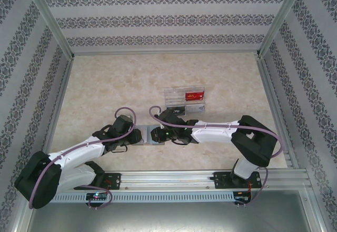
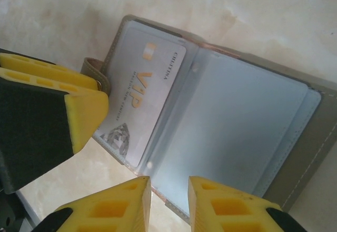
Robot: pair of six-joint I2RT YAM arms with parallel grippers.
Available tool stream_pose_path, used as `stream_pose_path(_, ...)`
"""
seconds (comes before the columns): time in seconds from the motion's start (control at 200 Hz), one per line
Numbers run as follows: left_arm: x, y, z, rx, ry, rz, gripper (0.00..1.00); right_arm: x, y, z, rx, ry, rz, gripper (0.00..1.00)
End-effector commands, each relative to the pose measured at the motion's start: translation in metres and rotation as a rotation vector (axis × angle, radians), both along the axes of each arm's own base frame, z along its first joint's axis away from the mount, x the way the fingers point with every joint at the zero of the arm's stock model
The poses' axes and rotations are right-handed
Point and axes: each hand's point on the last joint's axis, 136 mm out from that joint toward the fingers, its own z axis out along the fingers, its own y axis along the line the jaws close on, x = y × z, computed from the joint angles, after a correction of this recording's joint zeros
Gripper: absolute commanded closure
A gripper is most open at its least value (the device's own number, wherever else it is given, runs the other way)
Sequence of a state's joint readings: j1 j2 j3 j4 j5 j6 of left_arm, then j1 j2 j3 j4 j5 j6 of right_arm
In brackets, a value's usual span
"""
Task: Take the credit cards out of the card holder
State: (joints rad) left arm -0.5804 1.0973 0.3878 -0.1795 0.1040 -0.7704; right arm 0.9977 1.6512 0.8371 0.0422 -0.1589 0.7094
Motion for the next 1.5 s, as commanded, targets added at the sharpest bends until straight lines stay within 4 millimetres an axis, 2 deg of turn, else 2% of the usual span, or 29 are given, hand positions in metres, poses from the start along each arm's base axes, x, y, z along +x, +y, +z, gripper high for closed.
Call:
stream_pose_path(0.0, -0.005, -0.001, -0.009, -0.013, 0.035, -0.006, 0.65, 0.0, 0.009, 0.004, 0.021, 0.008, 0.001, 0.73)
stream_pose_path(0.235, -0.005, -0.01, -0.005, -0.074, 0.026, -0.021, 0.64, 0.0, 0.014, 0.001, 0.032, 0.025, 0.007, 0.73)
stream_pose_path(0.704, -0.007, -0.01, -0.008, -0.073, 0.036, -0.019, 0.64, 0.001, 0.033, -0.007, 0.118, 0.129, -0.009, 0.77)
stream_pose_path(1.239, -0.007, -0.01, -0.007, -0.074, 0.034, -0.023, 0.65, 0.008, 0.03, -0.025, 0.132, 0.229, -0.082, 0.76)
stream_pose_path(1.494, -0.008, -0.01, -0.009, -0.078, 0.036, -0.021, 0.65, 0.01, 0.035, -0.025, 0.167, 0.265, -0.088, 0.79)
